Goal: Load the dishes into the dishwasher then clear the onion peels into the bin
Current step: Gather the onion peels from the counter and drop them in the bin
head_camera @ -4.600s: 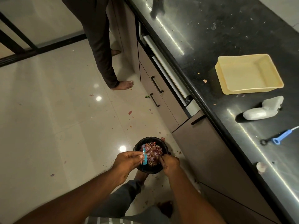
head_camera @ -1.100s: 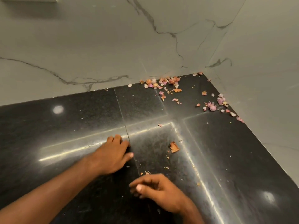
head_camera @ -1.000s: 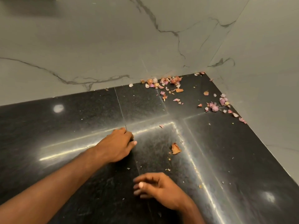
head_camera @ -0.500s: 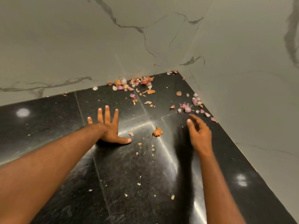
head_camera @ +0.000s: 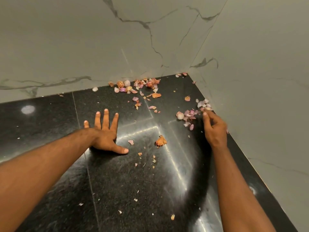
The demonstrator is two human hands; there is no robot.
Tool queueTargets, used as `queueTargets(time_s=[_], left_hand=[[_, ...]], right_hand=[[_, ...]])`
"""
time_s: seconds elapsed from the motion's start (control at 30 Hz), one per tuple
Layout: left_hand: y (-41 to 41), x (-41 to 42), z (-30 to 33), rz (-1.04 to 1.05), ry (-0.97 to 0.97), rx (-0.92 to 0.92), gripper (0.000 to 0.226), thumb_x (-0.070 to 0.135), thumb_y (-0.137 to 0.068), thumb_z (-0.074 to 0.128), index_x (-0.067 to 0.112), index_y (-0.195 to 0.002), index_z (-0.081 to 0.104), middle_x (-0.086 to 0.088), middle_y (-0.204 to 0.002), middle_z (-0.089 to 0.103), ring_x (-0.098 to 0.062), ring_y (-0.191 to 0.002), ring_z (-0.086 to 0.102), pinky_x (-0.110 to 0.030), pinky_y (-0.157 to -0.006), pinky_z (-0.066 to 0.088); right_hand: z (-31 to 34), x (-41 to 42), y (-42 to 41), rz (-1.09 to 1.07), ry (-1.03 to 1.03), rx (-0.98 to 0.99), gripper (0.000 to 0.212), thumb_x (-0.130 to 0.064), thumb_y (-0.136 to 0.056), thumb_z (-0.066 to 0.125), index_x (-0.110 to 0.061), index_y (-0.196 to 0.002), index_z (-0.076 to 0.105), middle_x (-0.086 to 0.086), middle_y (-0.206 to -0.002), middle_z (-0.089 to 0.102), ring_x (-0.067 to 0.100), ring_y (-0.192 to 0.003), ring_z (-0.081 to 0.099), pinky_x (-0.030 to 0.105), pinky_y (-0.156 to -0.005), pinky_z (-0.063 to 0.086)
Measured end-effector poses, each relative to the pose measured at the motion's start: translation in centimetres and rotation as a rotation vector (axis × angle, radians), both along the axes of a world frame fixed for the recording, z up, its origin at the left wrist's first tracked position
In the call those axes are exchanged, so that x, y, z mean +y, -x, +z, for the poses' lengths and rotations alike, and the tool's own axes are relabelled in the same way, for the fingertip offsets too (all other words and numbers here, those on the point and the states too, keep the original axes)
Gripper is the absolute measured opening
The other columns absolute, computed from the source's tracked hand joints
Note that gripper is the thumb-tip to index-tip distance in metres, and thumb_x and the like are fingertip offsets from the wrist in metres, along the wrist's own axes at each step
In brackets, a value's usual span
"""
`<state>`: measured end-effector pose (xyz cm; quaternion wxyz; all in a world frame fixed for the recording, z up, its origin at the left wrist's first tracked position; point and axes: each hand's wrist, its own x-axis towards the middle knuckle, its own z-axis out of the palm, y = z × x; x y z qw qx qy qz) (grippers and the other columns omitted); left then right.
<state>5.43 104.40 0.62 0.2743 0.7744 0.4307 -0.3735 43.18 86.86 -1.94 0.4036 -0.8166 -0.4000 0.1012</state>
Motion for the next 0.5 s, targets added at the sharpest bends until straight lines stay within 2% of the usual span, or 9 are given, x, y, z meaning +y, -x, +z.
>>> queueTargets(time_s=[0.1,0.17,0.23,0.3,0.33,0.37,0.43,0.47,0.5], left_hand=[[0.1,-0.2,0.0,0.005,0.004,-0.007,0.157,0.106,-0.051,0.052,0.029,-0.139,-0.053,-0.009,-0.135,-0.068,-0.041,-0.136,-0.051,-0.076,-0.115,-0.013],[0.3,-0.4,-0.2,-0.002,-0.003,-0.019,0.157,0.107,-0.05,0.051,0.03,-0.139,-0.054,-0.008,-0.134,-0.068,-0.041,-0.136,-0.052,-0.076,-0.115,-0.014],[0.2,-0.4,-0.4,-0.01,-0.009,-0.031,0.157,0.107,-0.05,0.051,0.03,-0.138,-0.054,-0.008,-0.135,-0.068,-0.041,-0.136,-0.052,-0.076,-0.115,-0.014],[0.0,-0.2,-0.3,-0.01,-0.009,-0.039,0.158,0.107,-0.049,0.051,0.03,-0.138,-0.055,-0.008,-0.135,-0.068,-0.041,-0.136,-0.052,-0.076,-0.115,-0.014],[0.0,-0.2,-0.2,-0.01,-0.008,-0.039,0.158,0.107,-0.049,0.051,0.03,-0.138,-0.055,-0.008,-0.136,-0.068,-0.041,-0.136,-0.052,-0.076,-0.115,-0.014],[0.0,-0.2,-0.1,-0.006,-0.005,-0.038,0.158,0.107,-0.049,0.051,0.03,-0.138,-0.054,-0.008,-0.136,-0.068,-0.041,-0.136,-0.052,-0.076,-0.115,-0.015],[0.0,-0.4,0.0,-0.003,-0.003,-0.036,0.157,0.107,-0.05,0.051,0.031,-0.138,-0.054,-0.008,-0.136,-0.068,-0.04,-0.136,-0.052,-0.076,-0.115,-0.015],[0.1,-0.4,0.0,-0.008,-0.004,-0.034,0.157,0.107,-0.05,0.051,0.031,-0.138,-0.054,-0.007,-0.135,-0.068,-0.04,-0.136,-0.052,-0.076,-0.115,-0.016],[0.0,-0.4,-0.1,-0.013,-0.004,-0.033,0.157,0.107,-0.05,0.051,0.031,-0.138,-0.054,-0.007,-0.135,-0.068,-0.04,-0.135,-0.052,-0.076,-0.114,-0.016]], right_hand=[[-1.1,-0.1,-2.1,-0.073,0.307,-0.127,0.053,-0.049,-0.107,0.046,-0.021,-0.151,0.053,0.005,-0.157,0.05,0.027,-0.146,0.044,0.051,-0.124,0.032],[-1.5,-0.6,-1.4,0.055,0.363,-0.072,0.051,-0.046,-0.109,0.046,-0.024,-0.155,0.048,0.001,-0.162,0.044,0.023,-0.153,0.034,0.047,-0.127,0.024],[-0.6,-1.4,-0.2,0.083,0.17,0.058,0.038,-0.041,-0.109,0.05,-0.027,-0.141,0.065,-0.006,-0.142,0.064,0.012,-0.136,0.054,0.036,-0.116,0.041],[0.2,-2.1,-0.3,-0.053,0.008,-0.032,0.032,-0.036,-0.108,0.053,-0.019,-0.123,0.075,-0.003,-0.114,0.075,0.014,-0.106,0.067,0.036,-0.095,0.055],[0.2,-2.4,-1.0,-0.143,0.018,-0.128,0.033,-0.036,-0.107,0.053,-0.014,-0.121,0.074,0.004,-0.112,0.075,0.021,-0.103,0.068,0.039,-0.094,0.056],[-0.2,-2.7,-1.5,-0.192,0.094,-0.183,0.037,-0.037,-0.107,0.052,-0.012,-0.127,0.071,0.009,-0.122,0.073,0.026,-0.113,0.066,0.042,-0.101,0.053],[-1.6,-3.6,-1.4,-0.128,0.276,-0.122,0.047,-0.04,-0.108,0.051,-0.013,-0.145,0.059,0.009,-0.151,0.056,0.029,-0.144,0.046,0.044,-0.122,0.032],[-2.0,-3.9,-0.9,-0.06,0.264,-0.047,0.045,-0.04,-0.108,0.051,-0.017,-0.146,0.059,0.004,-0.155,0.053,0.026,-0.15,0.04,0.043,-0.126,0.024],[-2.0,-4.2,-0.2,-0.023,0.17,0.035,0.039,-0.039,-0.108,0.052,-0.022,-0.141,0.064,0.0,-0.149,0.06,0.023,-0.146,0.046,0.044,-0.126,0.025]])
